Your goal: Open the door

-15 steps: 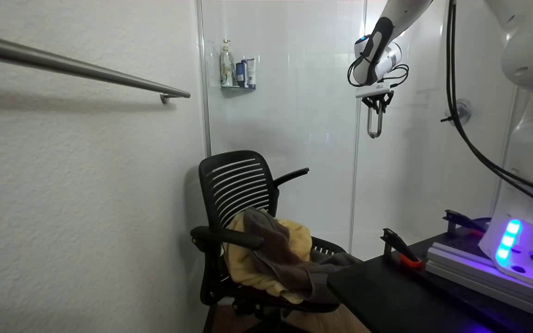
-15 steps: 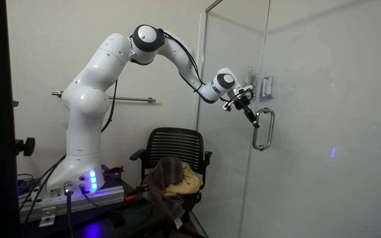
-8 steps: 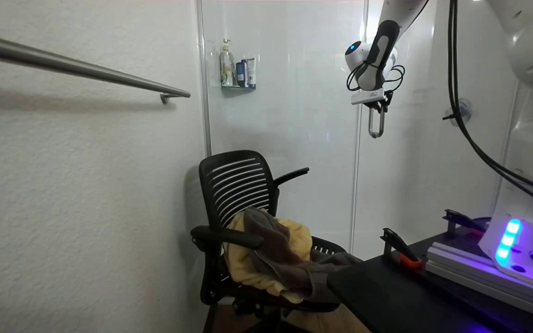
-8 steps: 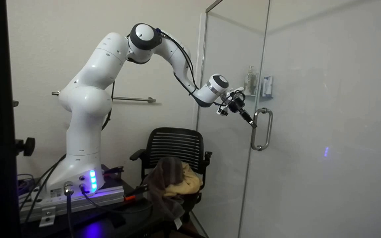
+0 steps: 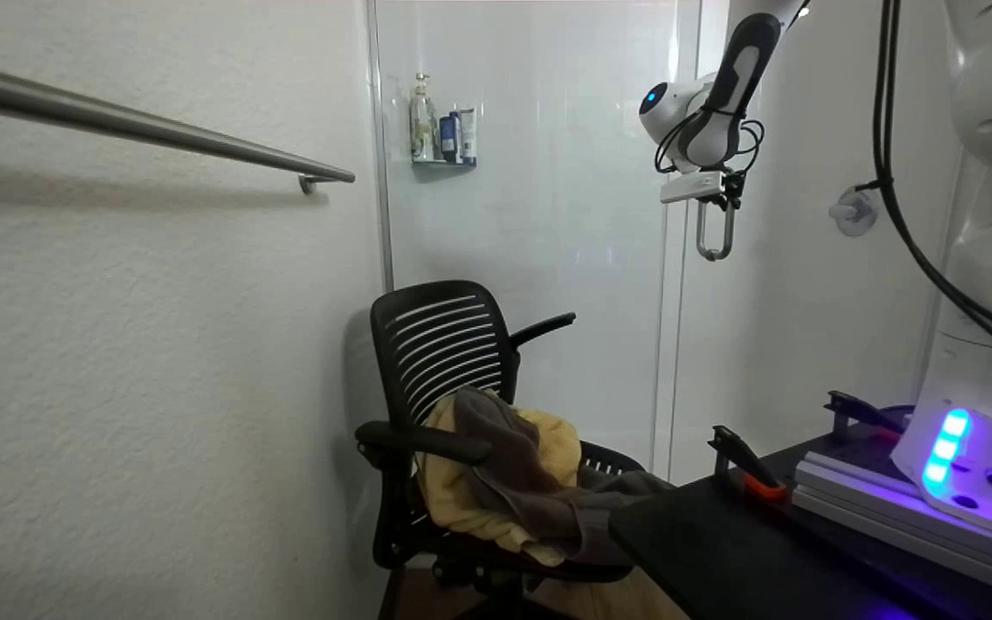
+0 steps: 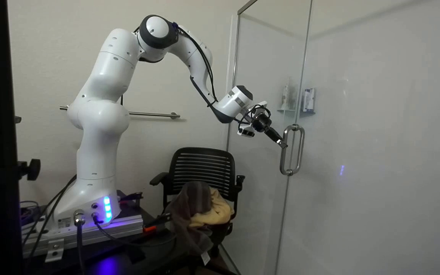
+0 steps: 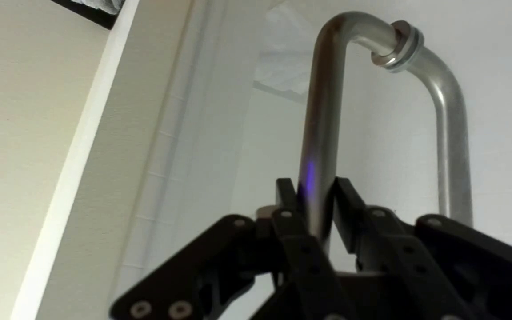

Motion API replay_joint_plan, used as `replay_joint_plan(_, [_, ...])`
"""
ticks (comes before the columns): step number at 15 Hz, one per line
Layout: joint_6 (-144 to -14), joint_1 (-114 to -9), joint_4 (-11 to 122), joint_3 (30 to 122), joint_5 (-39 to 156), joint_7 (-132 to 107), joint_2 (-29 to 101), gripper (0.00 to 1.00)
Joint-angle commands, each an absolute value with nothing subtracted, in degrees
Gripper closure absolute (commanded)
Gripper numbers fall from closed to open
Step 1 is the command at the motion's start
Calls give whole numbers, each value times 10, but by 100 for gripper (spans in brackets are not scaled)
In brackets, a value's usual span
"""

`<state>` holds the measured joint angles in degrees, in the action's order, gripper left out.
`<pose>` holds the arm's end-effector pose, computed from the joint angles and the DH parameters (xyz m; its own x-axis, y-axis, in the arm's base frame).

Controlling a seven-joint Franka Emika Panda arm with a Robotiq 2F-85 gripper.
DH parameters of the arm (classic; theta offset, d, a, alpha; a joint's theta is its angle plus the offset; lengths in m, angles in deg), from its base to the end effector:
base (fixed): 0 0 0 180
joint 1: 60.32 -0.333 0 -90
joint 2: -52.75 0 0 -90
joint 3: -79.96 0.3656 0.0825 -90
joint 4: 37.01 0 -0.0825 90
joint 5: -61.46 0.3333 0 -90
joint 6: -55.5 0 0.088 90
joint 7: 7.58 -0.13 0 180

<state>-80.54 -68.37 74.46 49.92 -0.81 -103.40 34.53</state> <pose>0.5669 -0.2249 0.4240 0.2836 -0.5446 0.7893 -0.9539 -0.2447 0.1739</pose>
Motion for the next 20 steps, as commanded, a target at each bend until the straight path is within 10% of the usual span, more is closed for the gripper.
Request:
replay_joint_plan(1, [-805,-684,828,481,-123,-1010,459,94])
replay_joint_plan(2, [-673,-644,829,543,-86,-1052,472,94])
replay_joint_plan(20, [-920,-484,1119,588,-270,-882,772,94])
